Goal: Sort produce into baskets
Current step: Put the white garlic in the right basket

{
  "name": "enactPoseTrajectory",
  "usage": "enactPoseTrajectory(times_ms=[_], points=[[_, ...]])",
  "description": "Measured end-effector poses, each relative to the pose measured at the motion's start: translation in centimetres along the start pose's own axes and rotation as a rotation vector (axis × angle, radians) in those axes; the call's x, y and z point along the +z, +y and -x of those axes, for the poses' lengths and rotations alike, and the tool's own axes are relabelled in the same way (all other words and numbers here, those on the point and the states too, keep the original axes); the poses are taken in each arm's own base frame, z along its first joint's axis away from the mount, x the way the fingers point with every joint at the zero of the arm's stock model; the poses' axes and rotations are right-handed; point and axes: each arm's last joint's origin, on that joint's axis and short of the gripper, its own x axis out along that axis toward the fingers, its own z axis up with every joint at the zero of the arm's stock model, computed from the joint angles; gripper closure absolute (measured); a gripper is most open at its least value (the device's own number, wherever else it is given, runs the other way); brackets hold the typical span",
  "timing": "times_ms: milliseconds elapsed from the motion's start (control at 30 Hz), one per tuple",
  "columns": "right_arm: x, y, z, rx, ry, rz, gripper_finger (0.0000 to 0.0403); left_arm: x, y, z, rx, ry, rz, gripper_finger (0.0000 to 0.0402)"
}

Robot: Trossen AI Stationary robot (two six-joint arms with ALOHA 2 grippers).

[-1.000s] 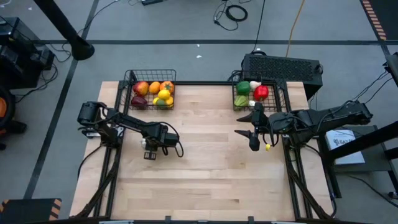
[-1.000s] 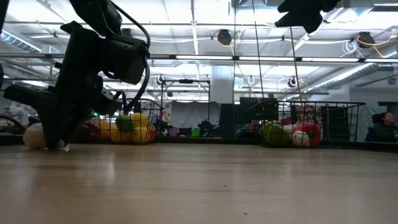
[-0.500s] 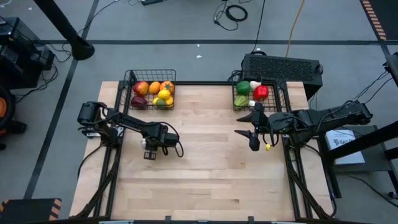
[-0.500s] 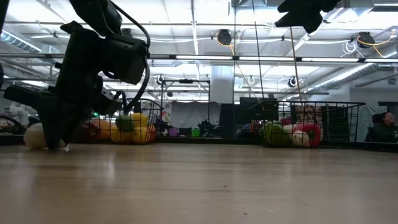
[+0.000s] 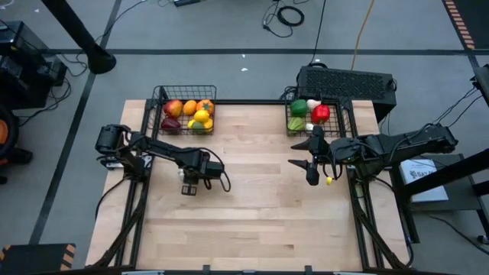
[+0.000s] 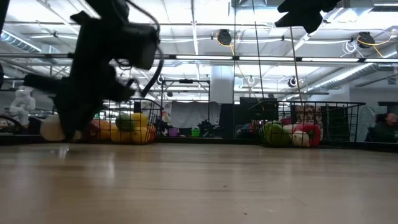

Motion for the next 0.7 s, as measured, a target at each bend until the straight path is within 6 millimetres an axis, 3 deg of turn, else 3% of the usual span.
enactPoseTrajectory(times_ms=[167, 367, 533, 700], points=[[0.0, 0.0, 0.0, 0.006, 0.002, 0.000, 0.0181, 1.7, 0.3, 3.0, 0.024, -0.104, -0.005, 0.0298], [0.4, 0.2, 0.7, 0.114, -0.029, -0.008, 0.0181, 4.8, 1.1, 9.1, 0.157, -0.403, -0.051, 0.0298], [2.1, 0.5, 3.8, 0.240, -0.245, -0.008, 0.0181, 7.3, 2.1, 15.0, 0.314, -0.750, -0.115, 0.0298], [2.9, 1.0, 6.9, 0.354, -0.404, 0.054, 0.0181, 9.2, 3.7, 19.4, 0.524, -1.109, -0.189, 0.0298]])
